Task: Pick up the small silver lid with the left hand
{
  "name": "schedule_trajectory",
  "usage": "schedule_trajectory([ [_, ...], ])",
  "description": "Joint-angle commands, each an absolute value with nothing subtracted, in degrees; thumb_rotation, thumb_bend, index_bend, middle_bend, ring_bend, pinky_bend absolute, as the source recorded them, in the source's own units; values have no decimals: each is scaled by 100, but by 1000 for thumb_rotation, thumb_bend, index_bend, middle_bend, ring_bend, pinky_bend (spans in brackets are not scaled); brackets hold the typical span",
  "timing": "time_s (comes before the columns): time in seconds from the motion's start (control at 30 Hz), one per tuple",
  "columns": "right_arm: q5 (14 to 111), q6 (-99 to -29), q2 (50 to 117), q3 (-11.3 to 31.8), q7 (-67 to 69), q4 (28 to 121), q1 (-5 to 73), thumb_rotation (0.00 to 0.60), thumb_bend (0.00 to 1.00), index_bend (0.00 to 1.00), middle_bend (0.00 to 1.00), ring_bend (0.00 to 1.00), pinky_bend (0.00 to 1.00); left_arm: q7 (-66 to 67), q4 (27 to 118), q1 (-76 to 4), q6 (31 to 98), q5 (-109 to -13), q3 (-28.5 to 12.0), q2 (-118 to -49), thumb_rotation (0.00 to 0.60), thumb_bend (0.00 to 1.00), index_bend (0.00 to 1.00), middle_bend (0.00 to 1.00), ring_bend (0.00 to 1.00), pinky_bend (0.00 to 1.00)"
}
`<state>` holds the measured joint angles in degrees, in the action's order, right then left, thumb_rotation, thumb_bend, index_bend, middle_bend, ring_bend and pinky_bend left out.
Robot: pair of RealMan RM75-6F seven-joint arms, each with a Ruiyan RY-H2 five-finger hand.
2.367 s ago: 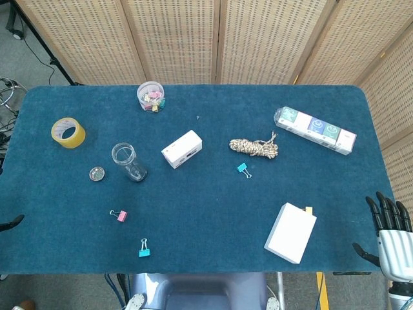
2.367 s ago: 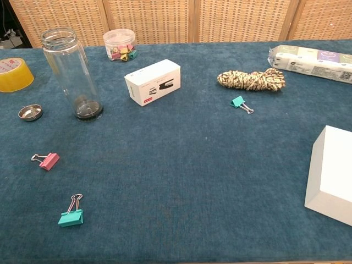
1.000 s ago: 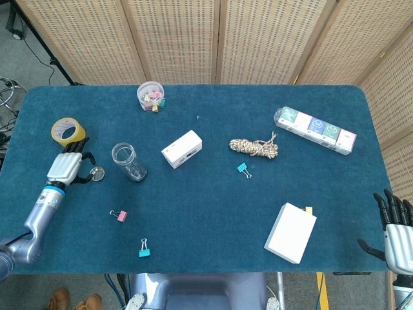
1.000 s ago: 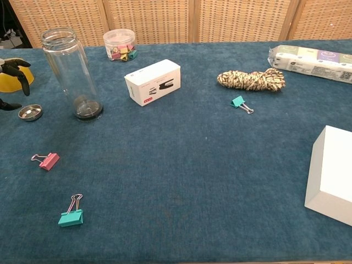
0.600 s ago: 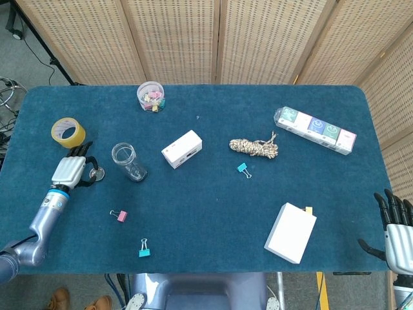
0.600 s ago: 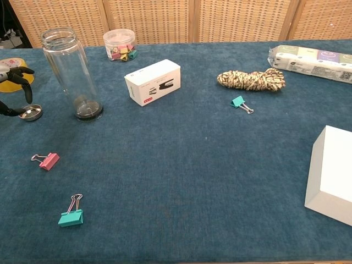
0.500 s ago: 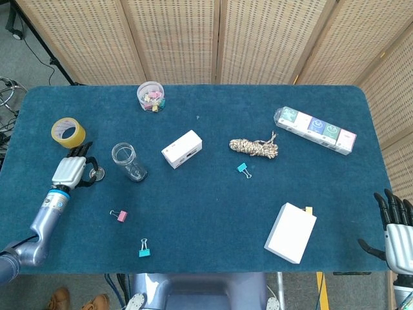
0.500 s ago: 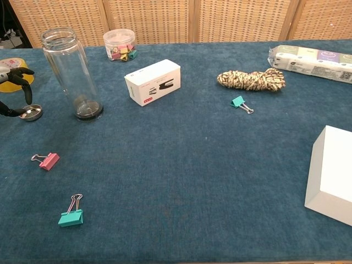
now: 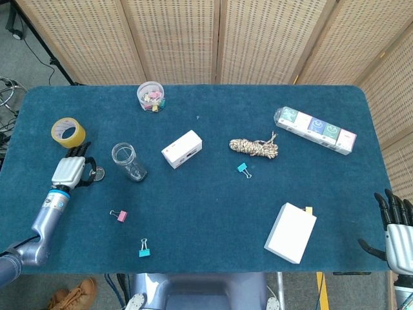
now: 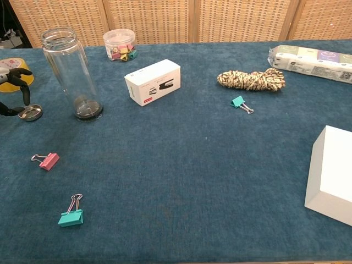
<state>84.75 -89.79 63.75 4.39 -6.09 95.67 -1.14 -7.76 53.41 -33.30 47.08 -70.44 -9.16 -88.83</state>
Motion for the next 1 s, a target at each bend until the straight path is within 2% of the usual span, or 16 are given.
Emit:
schedule_trajectory([
  [0.03, 8474, -8979, 6375, 438, -608, 9564, -114, 600, 0, 0, 0, 0, 0, -738, 5325, -3330, 4659, -6986, -921, -8895, 600, 416, 554, 0, 0, 0],
  [0.53, 8478, -8991, 6363, 434, -587, 9567, -119, 600, 0, 0, 0, 0, 0, -695, 5241, -3333, 4588, -6882, -937, -8955, 600, 443, 603, 0, 0, 0],
  [1.0, 8481, -9000, 6349, 434, -560, 9569, -122, 600, 0, 0, 0, 0, 0, -665, 5648, -3290, 4911, -6951, -1021, -8713, 600, 481, 616, 0, 0, 0],
])
